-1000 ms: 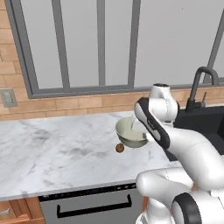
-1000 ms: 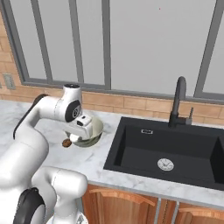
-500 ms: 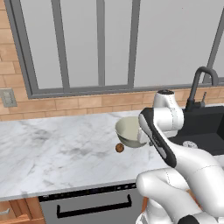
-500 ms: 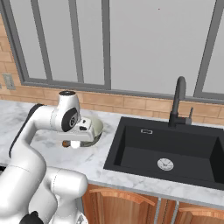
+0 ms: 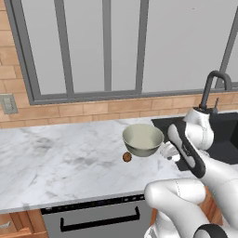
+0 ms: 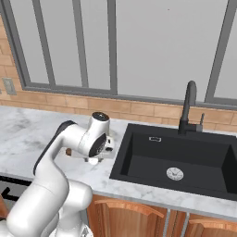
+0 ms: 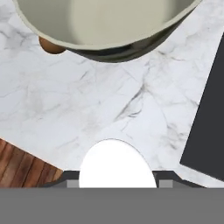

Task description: Gather the eggs and milk located in the vicinity of the sink area and place them right next to the bowl.

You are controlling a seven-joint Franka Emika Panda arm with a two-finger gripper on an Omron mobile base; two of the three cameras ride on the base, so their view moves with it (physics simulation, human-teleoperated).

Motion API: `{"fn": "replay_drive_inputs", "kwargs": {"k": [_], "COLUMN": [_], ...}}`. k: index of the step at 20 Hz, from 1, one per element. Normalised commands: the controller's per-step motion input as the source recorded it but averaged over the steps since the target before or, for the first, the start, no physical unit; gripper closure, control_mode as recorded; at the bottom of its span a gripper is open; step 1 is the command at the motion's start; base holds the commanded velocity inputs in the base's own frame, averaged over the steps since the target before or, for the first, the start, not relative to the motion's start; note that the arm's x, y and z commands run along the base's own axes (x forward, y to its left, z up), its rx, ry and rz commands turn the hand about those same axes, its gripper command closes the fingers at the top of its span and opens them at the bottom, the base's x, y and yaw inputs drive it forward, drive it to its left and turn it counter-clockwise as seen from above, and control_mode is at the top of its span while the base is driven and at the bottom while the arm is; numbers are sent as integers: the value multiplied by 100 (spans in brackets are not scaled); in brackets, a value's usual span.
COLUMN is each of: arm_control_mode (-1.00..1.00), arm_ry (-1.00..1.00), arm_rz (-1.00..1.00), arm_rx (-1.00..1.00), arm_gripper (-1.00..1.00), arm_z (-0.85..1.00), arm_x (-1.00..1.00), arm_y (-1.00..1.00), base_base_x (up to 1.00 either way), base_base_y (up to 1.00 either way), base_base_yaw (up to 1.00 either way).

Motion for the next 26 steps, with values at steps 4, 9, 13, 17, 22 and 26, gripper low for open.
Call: {"fn": "replay_drive_inputs", "kwargs": {"k": [4,9,13,17,22,26], "arm_control_mode": [-100,-100,-100,-100,-100,-100], "arm_ry": [-12,2,-1,-1,0,0], "arm_rz": [14,13,9,5,1,0], "arm_rx": [23,3,0,0,0,0], "arm_gripper": [100,100,100,100,100,100], "arm_z": [0,-20,-42,-29,-9,0], "arm_x": [9,27,11,1,16,42], "arm_y": [-4,0,0,0,0,0], "base_base_x": [0,0,0,0,0,0], "base_base_y": [0,0,0,0,0,0], "base_base_yaw": [0,0,0,0,0,0]}}
